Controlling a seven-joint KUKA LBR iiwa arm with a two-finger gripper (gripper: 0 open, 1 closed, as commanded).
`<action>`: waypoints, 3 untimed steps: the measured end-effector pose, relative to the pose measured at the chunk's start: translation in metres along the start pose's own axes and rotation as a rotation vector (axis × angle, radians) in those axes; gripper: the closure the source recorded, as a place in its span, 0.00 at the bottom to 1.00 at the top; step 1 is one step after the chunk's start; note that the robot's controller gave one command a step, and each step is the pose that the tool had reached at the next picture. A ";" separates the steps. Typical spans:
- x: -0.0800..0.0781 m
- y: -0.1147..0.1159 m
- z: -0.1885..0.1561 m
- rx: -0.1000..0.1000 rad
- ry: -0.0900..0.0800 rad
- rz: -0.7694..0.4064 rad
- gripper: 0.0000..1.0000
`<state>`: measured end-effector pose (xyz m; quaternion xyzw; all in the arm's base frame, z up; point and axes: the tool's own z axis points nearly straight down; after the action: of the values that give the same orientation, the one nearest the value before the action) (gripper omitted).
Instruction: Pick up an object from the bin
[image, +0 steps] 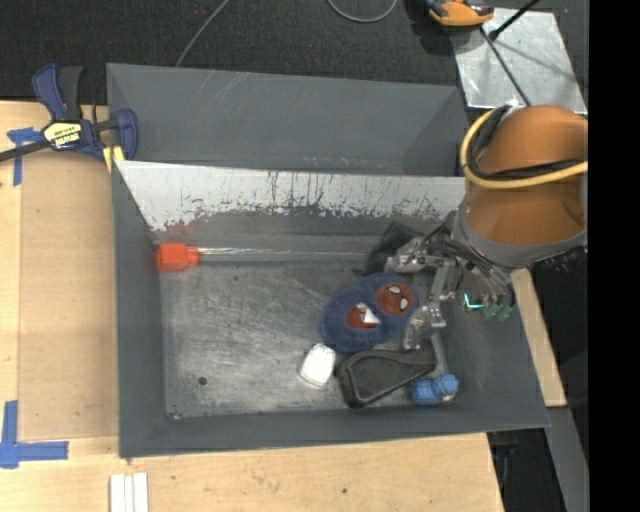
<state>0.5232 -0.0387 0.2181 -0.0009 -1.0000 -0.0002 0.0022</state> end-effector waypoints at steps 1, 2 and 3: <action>-0.019 0.016 0.096 -0.001 -0.028 0.132 0.00; -0.016 0.021 0.101 -0.002 -0.037 0.096 0.00; -0.017 0.023 0.102 -0.003 -0.045 0.054 0.00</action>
Offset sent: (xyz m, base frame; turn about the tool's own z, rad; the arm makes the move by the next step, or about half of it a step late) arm 0.0149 0.0207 -0.1374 0.1569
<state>0.5397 -0.0157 0.1163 -0.0278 -0.9994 -0.0018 -0.0202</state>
